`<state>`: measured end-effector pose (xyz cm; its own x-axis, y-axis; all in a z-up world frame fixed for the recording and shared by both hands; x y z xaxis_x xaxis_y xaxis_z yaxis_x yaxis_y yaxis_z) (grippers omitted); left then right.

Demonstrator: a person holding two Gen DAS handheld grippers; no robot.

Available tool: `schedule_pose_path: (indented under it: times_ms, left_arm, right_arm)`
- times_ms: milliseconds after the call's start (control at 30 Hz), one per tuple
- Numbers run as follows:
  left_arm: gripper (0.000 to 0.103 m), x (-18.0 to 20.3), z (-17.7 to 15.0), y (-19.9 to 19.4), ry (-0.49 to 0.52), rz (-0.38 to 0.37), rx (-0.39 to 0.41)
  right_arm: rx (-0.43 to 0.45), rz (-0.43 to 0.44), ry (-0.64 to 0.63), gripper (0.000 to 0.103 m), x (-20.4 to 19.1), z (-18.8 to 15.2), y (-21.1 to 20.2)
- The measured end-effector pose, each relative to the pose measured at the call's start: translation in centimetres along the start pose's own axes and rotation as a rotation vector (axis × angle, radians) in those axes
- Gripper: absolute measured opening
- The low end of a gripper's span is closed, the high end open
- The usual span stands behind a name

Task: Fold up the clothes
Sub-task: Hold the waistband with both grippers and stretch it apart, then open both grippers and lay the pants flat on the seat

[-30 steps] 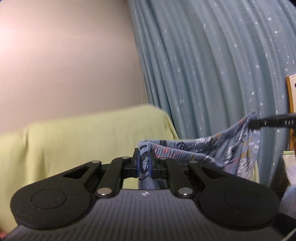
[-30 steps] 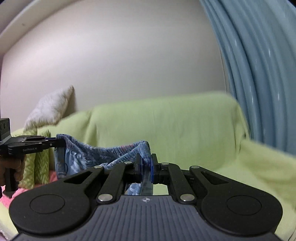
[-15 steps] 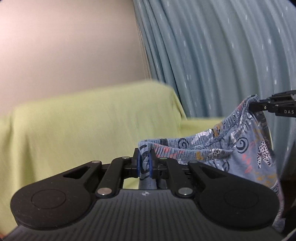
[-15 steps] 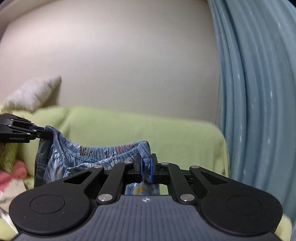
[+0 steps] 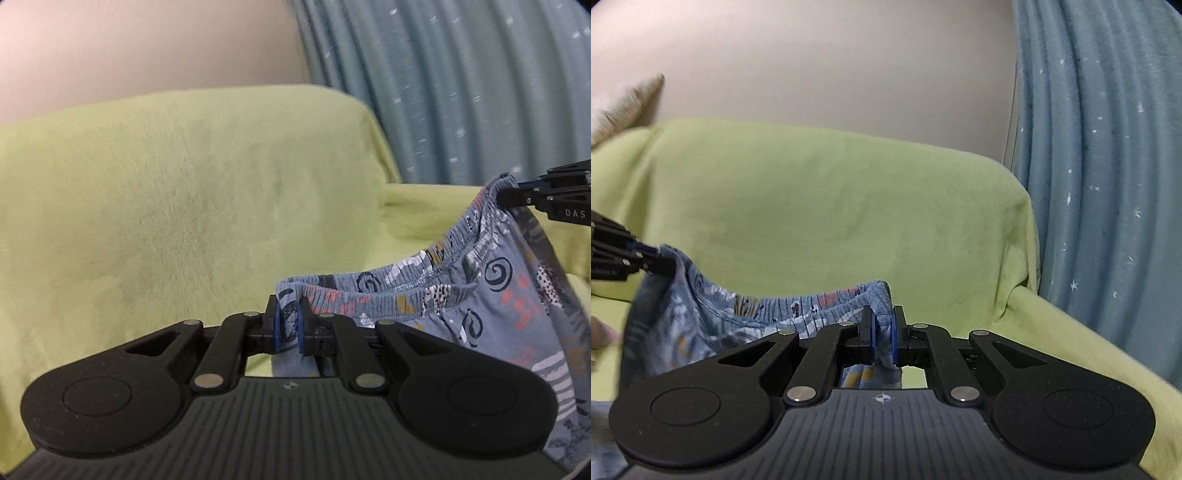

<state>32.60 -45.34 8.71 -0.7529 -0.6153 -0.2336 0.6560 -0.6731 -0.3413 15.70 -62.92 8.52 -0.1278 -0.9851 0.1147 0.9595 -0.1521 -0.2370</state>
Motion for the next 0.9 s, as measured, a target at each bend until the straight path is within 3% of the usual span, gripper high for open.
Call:
schedule_pose_path:
  times_ms: [100,167,267,333,433,533,633,700,800,900]
  left_arm:
    - [0.017,-0.6,-3.1,2.1,-0.034,-0.003,-0.070]
    - [0.020,-1.0,-5.2,3.5,-0.056,-0.006,-0.117]
    - [0.020,-1.6,-8.2,5.6,-0.090,-0.009,-0.188]
    - [0.023,-2.0,-10.3,7.0,-0.113,-0.011,-0.234]
    - [0.035,-3.5,-13.2,3.5,-0.123,-0.047,-0.278]
    - [0.044,-4.9,-16.0,-0.7,-0.122,-0.069,-0.316]
    - [0.050,-6.1,-18.8,-4.8,-0.123,-0.078,-0.348]
    - [0.051,-6.8,-20.1,-6.6,-0.139,-0.082,-0.367]
    - [0.051,-7.4,-21.8,-8.0,-0.182,-0.107,-0.400]
    - [0.051,-7.7,-23.3,-8.8,-0.233,-0.142,-0.435]
  right_arm:
    - [-0.048,-0.039,-0.010,0.008,1.2,-1.7,5.9]
    - [-0.134,-0.048,0.013,0.027,1.6,-3.9,9.7]
    - [-0.231,-0.030,0.090,0.030,1.6,-7.7,11.9]
    - [-0.251,-0.018,0.126,0.033,1.3,-9.6,11.0]
    - [-0.286,0.011,0.218,0.042,1.1,-12.1,8.5]
    - [-0.307,0.079,0.325,0.044,-0.6,-13.2,4.2]
    - [-0.295,0.134,0.396,0.054,-3.4,-13.2,-0.4]
    - [-0.305,0.188,0.423,0.054,-6.0,-13.6,-3.0]
    - [-0.341,0.261,0.402,0.055,-11.4,-15.3,-6.9]
    - [-0.364,0.299,0.272,0.055,-16.0,-16.1,-9.8]
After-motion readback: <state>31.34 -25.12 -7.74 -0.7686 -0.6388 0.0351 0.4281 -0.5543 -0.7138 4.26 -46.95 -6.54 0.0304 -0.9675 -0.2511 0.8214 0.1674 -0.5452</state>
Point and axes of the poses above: each gripper's, at about its wrist camera, not at the fingertips, and y roughly the way its jaws point, x to its right, z to its top, the point moved 6 cm from there along y, roughly the way its jaws point
